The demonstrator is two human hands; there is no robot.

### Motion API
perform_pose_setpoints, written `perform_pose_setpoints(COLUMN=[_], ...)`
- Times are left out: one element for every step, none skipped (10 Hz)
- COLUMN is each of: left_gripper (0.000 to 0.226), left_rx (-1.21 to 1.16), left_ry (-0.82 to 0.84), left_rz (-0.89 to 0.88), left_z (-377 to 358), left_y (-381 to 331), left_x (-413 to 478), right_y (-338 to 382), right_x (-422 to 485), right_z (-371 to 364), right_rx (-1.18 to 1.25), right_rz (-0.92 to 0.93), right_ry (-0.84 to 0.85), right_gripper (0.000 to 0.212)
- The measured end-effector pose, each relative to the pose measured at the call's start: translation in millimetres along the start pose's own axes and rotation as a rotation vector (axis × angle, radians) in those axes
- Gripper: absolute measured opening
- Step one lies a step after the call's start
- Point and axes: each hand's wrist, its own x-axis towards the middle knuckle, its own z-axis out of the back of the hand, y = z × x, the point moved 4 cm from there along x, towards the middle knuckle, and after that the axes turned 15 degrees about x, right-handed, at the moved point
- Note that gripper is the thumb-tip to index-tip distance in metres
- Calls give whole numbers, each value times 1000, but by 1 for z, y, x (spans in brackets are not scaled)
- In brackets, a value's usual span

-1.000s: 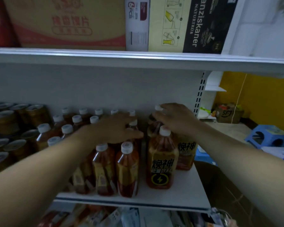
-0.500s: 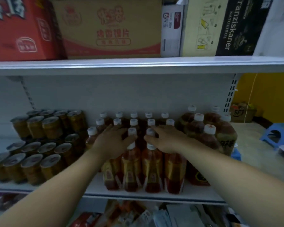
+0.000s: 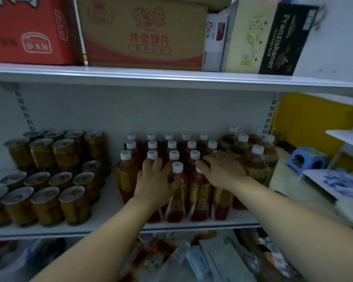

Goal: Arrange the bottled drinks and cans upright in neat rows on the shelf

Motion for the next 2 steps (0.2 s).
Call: perform_pose_setpoints(left_gripper=[64, 63], left_rx=[-53, -58], left_ry=[-24, -38], left_rz=[16, 23], left_z=[1, 2], left_y=[1, 2], left_x=[0, 0], right_y=[5, 13], right_x=[-5, -16], right_z=[14, 53], right_rx=[30, 119], right_rz=[26, 98], right_ry=[21, -90], right_gripper=[64, 61])
